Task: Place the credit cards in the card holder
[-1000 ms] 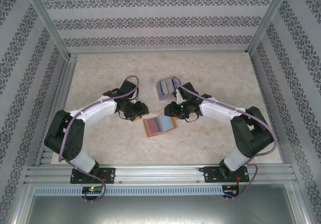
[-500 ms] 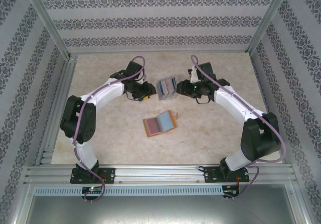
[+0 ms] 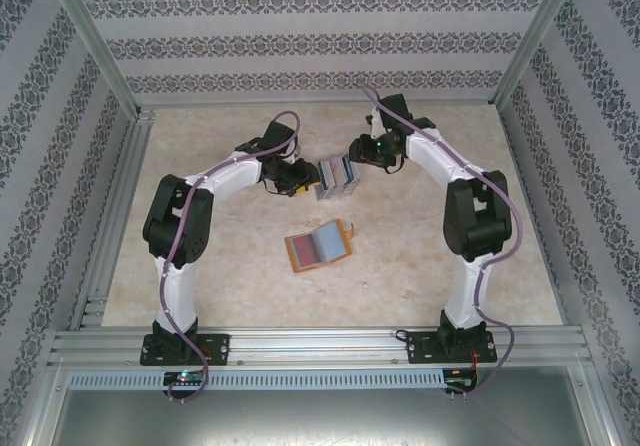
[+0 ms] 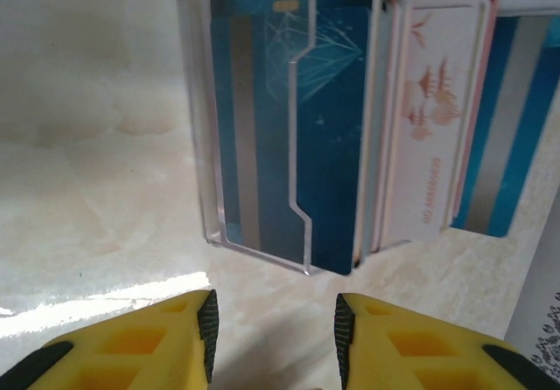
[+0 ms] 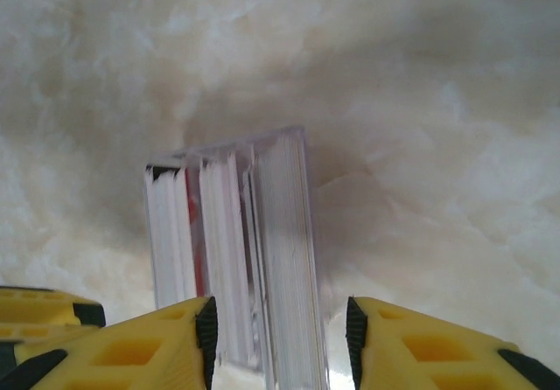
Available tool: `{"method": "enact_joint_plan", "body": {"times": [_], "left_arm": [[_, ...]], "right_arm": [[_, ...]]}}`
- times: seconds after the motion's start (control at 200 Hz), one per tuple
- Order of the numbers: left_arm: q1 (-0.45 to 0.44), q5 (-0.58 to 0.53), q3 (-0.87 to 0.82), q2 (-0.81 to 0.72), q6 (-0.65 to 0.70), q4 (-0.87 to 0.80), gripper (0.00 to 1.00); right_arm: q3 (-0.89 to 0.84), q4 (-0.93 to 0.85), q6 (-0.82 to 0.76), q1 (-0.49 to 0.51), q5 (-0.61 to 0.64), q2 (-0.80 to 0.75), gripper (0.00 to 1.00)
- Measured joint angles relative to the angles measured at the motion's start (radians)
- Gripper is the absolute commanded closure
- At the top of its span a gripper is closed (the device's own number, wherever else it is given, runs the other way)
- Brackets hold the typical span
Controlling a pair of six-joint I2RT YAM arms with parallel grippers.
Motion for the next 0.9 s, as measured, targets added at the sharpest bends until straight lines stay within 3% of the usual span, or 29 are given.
{"method": "enact_joint_plan", "body": {"times": [0.435,0.899], "left_arm": [[0.0,0.015,0.026,0.051,0.001,0.005,0.58],[0.0,0.031,0.037,0.08,0.001,0.005,0.58]], "right_arm": [[0.077,-0.032,-0.006,0.016,-0.071,0.105,0.5],[0.107,-0.068,-0.026,0.061,-0.056,0.106,0.5]]}}
